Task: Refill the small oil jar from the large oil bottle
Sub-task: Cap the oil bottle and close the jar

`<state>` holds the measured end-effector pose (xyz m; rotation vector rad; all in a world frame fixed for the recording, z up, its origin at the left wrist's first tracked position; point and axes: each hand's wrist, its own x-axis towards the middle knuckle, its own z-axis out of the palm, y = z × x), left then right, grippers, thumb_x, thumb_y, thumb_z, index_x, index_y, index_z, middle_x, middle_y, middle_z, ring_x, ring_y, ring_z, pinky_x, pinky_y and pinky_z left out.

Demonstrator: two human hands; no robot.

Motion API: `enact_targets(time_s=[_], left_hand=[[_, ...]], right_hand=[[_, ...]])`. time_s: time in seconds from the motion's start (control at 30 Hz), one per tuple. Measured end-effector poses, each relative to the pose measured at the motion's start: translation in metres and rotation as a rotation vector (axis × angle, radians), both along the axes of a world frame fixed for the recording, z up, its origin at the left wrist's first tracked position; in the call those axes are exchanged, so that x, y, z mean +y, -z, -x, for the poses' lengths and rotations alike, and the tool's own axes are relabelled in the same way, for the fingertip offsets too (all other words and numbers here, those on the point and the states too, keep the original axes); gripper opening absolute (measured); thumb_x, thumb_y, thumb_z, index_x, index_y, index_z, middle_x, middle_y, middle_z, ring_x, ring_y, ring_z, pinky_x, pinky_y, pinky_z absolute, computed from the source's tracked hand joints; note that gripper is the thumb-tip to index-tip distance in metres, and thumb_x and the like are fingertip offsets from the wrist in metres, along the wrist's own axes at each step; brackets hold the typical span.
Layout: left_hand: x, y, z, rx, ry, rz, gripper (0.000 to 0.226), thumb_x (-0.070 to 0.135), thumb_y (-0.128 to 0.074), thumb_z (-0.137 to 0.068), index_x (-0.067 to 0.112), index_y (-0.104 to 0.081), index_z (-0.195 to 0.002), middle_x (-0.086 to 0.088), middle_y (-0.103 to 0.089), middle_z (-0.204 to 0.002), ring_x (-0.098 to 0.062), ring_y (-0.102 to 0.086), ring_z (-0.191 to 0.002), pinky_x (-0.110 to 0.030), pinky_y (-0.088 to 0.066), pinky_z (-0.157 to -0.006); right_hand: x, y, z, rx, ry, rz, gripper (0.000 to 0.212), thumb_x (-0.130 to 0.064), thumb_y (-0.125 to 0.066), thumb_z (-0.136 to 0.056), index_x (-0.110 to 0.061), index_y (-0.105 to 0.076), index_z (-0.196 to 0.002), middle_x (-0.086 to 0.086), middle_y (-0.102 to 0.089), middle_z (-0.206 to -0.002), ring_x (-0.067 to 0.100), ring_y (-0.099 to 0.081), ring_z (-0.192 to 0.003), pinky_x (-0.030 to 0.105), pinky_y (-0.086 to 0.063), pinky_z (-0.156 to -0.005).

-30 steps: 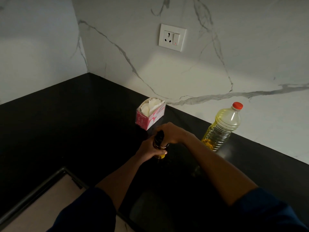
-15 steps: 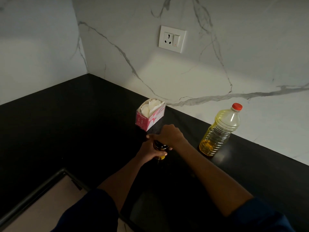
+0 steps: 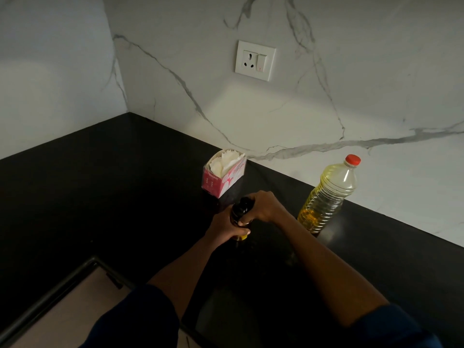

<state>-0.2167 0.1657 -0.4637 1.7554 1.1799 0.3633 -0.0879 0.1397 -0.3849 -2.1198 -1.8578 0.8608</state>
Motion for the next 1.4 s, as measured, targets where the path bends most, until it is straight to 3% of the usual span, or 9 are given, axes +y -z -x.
enact_targets(time_s=[0.2,0.47,0.57,0.67,0.77,0.9,1.03,1.2,1.4], left_hand=[[0.0,-0.001,-0.002,0.032,-0.006,-0.005,0.079,0.022,-0.077,-0.073,0.016,-0.034,-0.138,-0.002,-0.049,-0.135,-0.021,-0.043,-0.129,-0.034,-0.031,-0.108],[0.006,0.007,0.003,-0.017,0.005,0.024,0.08,0.023,-0.081,-0.067,0.021,-0.04,-0.136,0.002,-0.055,-0.13,-0.018,-0.05,-0.123,-0.023,-0.036,-0.098],[0.005,0.011,0.001,-0.043,-0.001,-0.021,0.081,0.021,-0.081,-0.066,0.021,-0.041,-0.136,0.001,-0.056,-0.129,-0.017,-0.052,-0.121,-0.023,-0.037,-0.1],[0.005,0.014,-0.001,-0.056,-0.02,-0.048,0.076,0.02,-0.081,-0.065,0.021,-0.046,-0.132,0.002,-0.06,-0.123,-0.015,-0.056,-0.115,-0.019,-0.039,-0.092],[0.004,0.018,-0.004,-0.043,-0.058,-0.067,0.073,0.021,-0.081,-0.061,0.021,-0.05,-0.127,0.0,-0.063,-0.119,-0.018,-0.058,-0.112,-0.028,-0.044,-0.098],[-0.001,0.018,-0.009,-0.009,-0.113,-0.102,0.068,0.022,-0.077,-0.064,0.019,-0.048,-0.127,-0.002,-0.06,-0.12,-0.021,-0.056,-0.114,-0.028,-0.042,-0.097],[-0.004,0.018,-0.013,0.06,-0.1,-0.136,0.069,0.034,-0.073,-0.07,0.018,-0.044,-0.131,-0.003,-0.055,-0.128,-0.026,-0.048,-0.124,-0.041,-0.039,-0.105],[-0.005,0.017,-0.008,0.018,-0.141,-0.1,0.069,0.029,-0.074,-0.069,0.019,-0.044,-0.13,-0.003,-0.056,-0.126,-0.024,-0.048,-0.123,-0.038,-0.04,-0.105],[0.005,0.014,0.011,-0.017,-0.172,-0.078,0.079,0.021,-0.079,-0.066,0.018,-0.04,-0.134,-0.003,-0.055,-0.128,-0.021,-0.047,-0.124,-0.031,-0.036,-0.103]], right_hand=[[0.002,0.016,0.015,-0.068,0.181,-0.119,0.043,-0.037,-0.076,-0.071,-0.011,-0.067,-0.104,0.005,-0.07,-0.097,0.013,-0.066,-0.083,0.019,-0.052,-0.071],[-0.008,0.021,-0.001,0.195,-0.037,-0.11,0.076,-0.028,-0.081,-0.068,-0.019,-0.039,-0.13,0.0,-0.055,-0.12,0.013,-0.051,-0.11,0.021,-0.039,-0.092],[-0.008,0.038,-0.005,0.229,-0.003,-0.176,0.071,-0.029,-0.082,-0.066,-0.02,-0.047,-0.128,0.0,-0.058,-0.122,0.014,-0.053,-0.113,0.025,-0.04,-0.1],[-0.011,0.053,0.002,0.244,0.109,-0.324,0.053,-0.028,-0.082,-0.066,-0.018,-0.06,-0.113,-0.002,-0.066,-0.106,0.01,-0.061,-0.099,0.022,-0.047,-0.092],[-0.012,0.062,0.009,0.249,0.211,-0.439,0.046,-0.027,-0.083,-0.063,-0.018,-0.065,-0.104,-0.003,-0.069,-0.096,0.007,-0.063,-0.089,0.014,-0.048,-0.082],[-0.014,0.068,0.015,0.29,0.305,-0.501,0.043,-0.028,-0.083,-0.062,-0.02,-0.065,-0.1,-0.007,-0.068,-0.091,0.005,-0.063,-0.084,0.011,-0.049,-0.075],[-0.017,0.071,0.022,0.292,0.374,-0.537,0.046,-0.028,-0.082,-0.062,-0.019,-0.065,-0.104,-0.004,-0.068,-0.095,0.006,-0.062,-0.085,0.012,-0.048,-0.077],[-0.017,0.067,0.027,0.284,0.363,-0.467,0.054,-0.03,-0.082,-0.065,-0.018,-0.06,-0.113,-0.003,-0.066,-0.102,0.005,-0.058,-0.089,0.012,-0.045,-0.079],[-0.004,0.027,0.007,0.307,0.006,-0.093,0.077,-0.023,-0.081,-0.068,-0.019,-0.042,-0.134,0.0,-0.054,-0.129,0.01,-0.047,-0.117,0.024,-0.033,-0.1]])
